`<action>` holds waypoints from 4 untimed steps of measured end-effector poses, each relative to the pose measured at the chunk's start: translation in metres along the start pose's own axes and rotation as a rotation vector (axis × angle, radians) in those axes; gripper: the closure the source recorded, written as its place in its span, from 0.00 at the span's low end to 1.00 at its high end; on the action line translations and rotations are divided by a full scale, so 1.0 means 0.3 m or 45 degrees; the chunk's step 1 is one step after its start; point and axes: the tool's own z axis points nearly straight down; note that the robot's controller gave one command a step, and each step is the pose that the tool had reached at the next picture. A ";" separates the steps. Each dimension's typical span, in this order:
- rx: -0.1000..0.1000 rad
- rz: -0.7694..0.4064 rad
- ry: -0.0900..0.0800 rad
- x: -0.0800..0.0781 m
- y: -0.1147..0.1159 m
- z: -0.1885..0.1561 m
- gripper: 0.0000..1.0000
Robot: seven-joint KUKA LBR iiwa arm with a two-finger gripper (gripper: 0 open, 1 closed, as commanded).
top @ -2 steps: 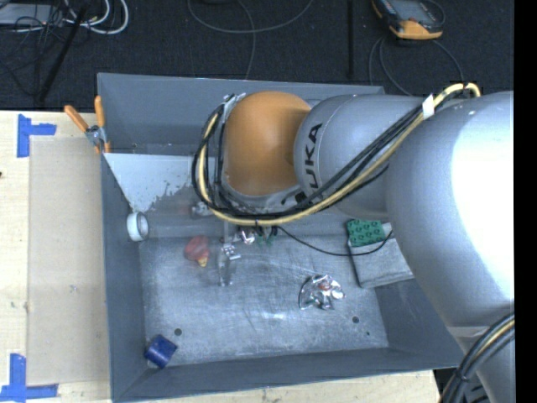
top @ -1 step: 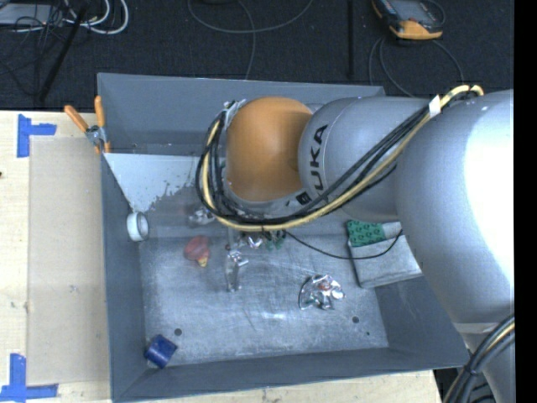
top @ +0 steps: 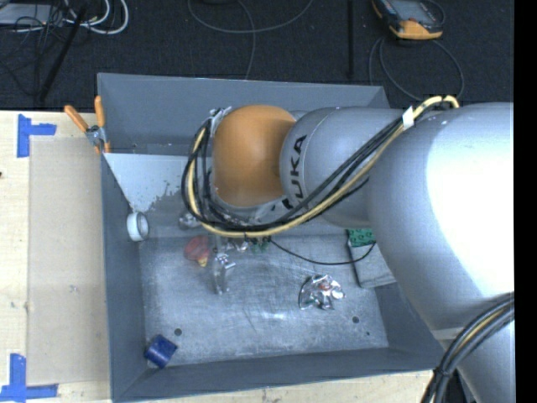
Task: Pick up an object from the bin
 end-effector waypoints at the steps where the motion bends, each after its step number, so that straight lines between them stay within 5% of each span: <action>1: 0.000 0.005 0.001 -0.003 -0.003 -0.004 0.00; 2: 0.000 0.007 -0.018 -0.017 -0.004 -0.021 1.00; 4: 0.002 0.015 -0.003 -0.025 -0.007 -0.222 1.00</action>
Offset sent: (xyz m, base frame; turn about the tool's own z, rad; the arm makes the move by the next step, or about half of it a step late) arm 0.0000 0.0000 0.0000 0.0000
